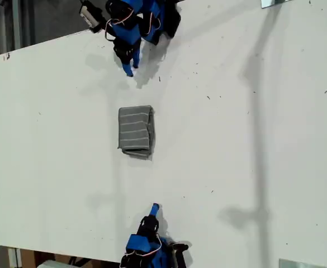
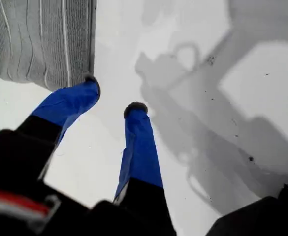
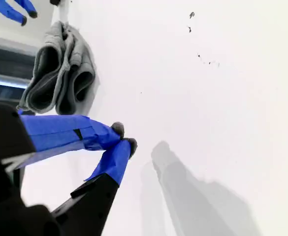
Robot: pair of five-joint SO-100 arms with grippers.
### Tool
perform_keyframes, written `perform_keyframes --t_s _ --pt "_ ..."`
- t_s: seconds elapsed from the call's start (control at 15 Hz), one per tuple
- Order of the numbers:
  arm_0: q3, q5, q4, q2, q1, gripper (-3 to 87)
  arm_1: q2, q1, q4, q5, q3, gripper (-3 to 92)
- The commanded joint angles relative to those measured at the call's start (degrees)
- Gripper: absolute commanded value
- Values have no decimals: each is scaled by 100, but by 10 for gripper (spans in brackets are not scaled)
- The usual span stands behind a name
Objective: Grasp corners of a square towel and fold twice.
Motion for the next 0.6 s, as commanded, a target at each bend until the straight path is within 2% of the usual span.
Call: perform_keyframes --t_s 0.0,0.53 --pt "9 53 35 35 70 1 9 272 62 -105 -334 160" --pt "9 53 35 35 70 1 9 141 62 -105 -334 160"
